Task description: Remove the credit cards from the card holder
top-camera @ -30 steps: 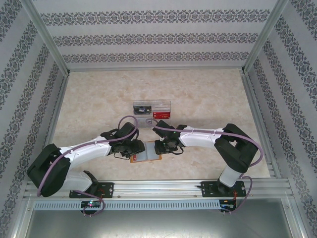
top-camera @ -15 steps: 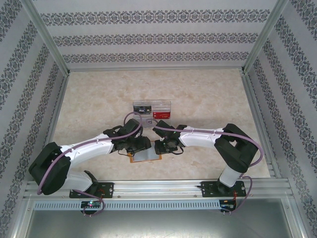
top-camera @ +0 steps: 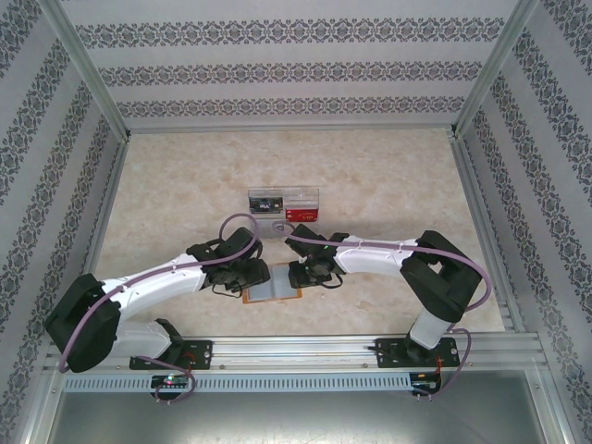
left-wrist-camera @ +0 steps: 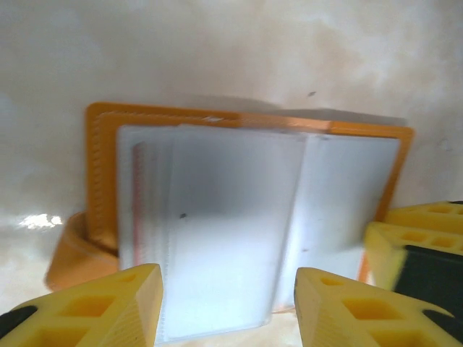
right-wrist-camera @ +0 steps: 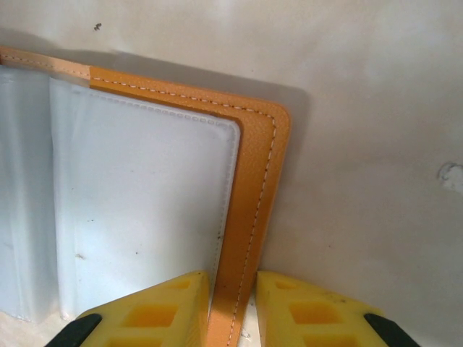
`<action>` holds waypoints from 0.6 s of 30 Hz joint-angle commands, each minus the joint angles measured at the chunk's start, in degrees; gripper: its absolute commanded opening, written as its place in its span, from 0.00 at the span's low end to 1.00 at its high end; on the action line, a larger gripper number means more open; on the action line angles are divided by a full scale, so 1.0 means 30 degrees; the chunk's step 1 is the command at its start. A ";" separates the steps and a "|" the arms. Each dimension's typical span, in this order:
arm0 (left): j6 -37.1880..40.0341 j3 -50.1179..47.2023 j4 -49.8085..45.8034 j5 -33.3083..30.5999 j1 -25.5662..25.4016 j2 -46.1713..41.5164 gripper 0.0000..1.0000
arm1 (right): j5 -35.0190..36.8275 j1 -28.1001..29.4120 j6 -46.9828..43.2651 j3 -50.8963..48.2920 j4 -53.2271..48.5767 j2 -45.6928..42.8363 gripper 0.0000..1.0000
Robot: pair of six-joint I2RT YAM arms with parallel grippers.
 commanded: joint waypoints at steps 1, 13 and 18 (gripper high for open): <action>-0.0403 -0.0446 -0.1016 -0.0650 0.0046 -0.0121 0.52 | -0.0138 0.0241 0.0160 -0.0300 0.0025 0.0497 0.26; -0.0191 -0.0294 -0.0271 -0.0029 0.0022 0.0804 0.52 | -0.0210 0.0256 0.0157 -0.0313 0.0047 0.0572 0.26; -0.0275 -0.0233 -0.0858 -0.0374 0.0013 0.0246 0.52 | -0.0292 0.0259 0.0117 -0.0243 0.0047 0.0688 0.26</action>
